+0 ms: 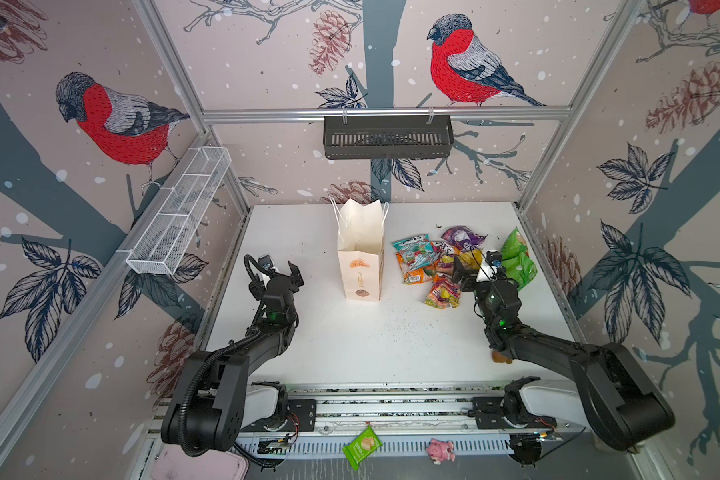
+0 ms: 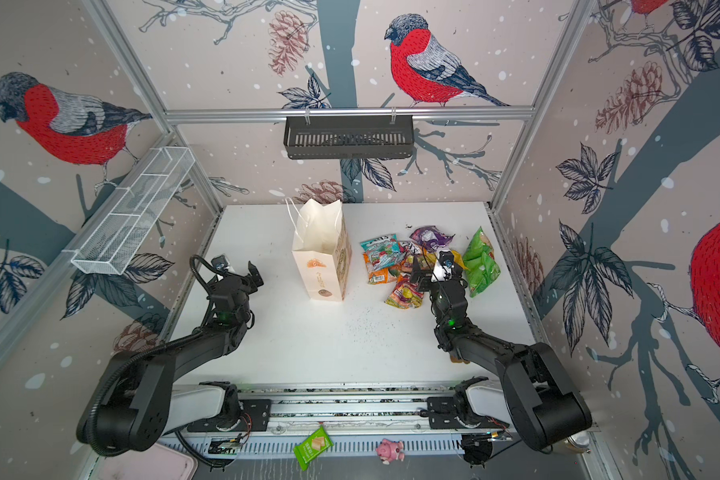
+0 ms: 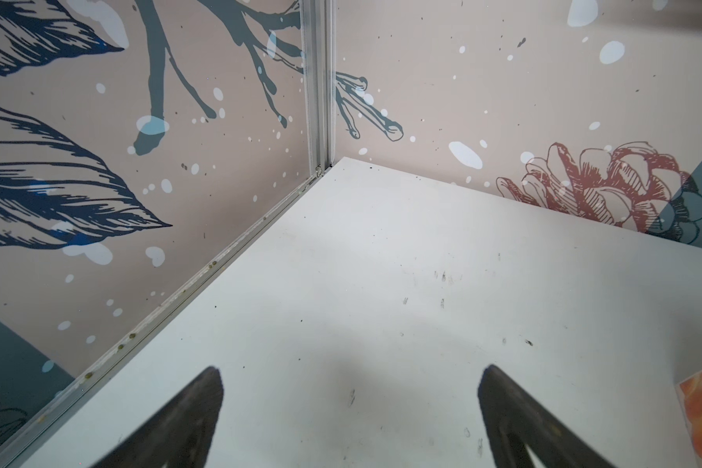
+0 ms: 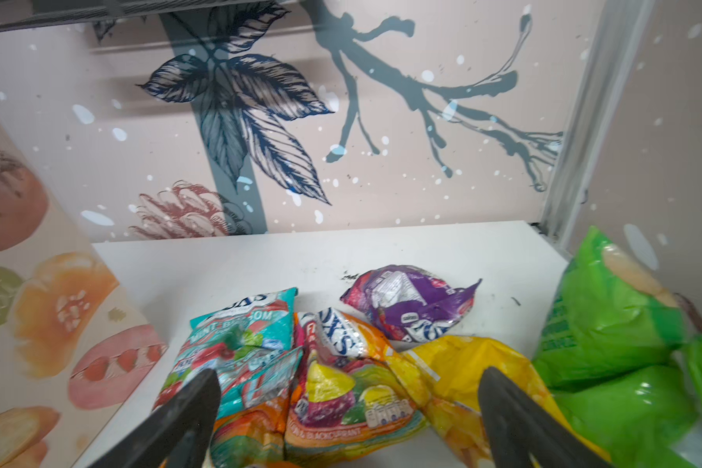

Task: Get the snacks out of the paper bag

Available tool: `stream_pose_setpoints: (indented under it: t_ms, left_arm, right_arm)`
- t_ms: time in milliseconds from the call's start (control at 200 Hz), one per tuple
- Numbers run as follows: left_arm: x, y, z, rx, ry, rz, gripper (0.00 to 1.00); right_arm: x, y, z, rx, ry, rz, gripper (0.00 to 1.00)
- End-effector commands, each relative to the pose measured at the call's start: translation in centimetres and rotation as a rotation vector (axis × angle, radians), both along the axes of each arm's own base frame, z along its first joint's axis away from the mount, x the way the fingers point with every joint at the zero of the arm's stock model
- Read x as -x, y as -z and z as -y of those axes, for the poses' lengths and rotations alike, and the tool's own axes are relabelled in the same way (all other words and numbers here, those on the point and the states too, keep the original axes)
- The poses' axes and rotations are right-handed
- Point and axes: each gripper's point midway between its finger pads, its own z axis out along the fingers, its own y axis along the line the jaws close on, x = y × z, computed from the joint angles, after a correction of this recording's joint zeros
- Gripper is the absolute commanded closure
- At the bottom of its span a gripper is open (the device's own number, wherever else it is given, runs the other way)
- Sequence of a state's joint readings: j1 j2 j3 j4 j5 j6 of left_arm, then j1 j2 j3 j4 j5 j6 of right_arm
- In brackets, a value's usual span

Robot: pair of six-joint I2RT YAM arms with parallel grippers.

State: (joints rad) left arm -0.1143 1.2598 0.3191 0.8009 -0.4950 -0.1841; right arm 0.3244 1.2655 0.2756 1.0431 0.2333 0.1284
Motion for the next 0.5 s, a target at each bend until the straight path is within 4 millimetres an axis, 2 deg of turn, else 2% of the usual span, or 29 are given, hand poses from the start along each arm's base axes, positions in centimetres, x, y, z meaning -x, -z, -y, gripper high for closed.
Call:
stream_pose_setpoints:
  t_ms: [0, 145, 270, 360, 415, 495]
  left_arm:
    - [-0.8, -2.4, 0.2, 0.016, 0.041, 0.114, 0.02]
    - [-0.8, -2.7, -0.2, 0.037, 0.058, 0.141, 0.02]
    - [0.0, -2.7, -0.3, 0.022, 0.067, 0.152, 0.02]
    - [-0.2, -2.6, 0.9, 0.015, 0.147, 0.137, 0.02]
    - [-0.5, -1.9, 1.1, 0.014, 0.159, 0.100, 0.02]
    - [-0.2, -0.6, 0.6, -0.007, 0.130, 0.076, 0.02]
  right_arm:
    - [0.0, -1.4, 2.0, 0.007, 0.102, 0.082, 0.00]
    - [-0.2, -1.4, 4.0, -0.047, 0.151, 0.082, 0.00]
    - [-0.1, -1.5, 4.5, 0.014, 0.176, 0.085, 0.00]
    - [-0.1, -0.7, 5.8, 0.051, 0.235, 0.061, 0.00]
    - [-0.1, -0.6, 6.8, 0.023, 0.272, 0.063, 0.00]
    - [-0.3, -0.6, 7.0, 0.007, 0.247, 0.071, 0.00]
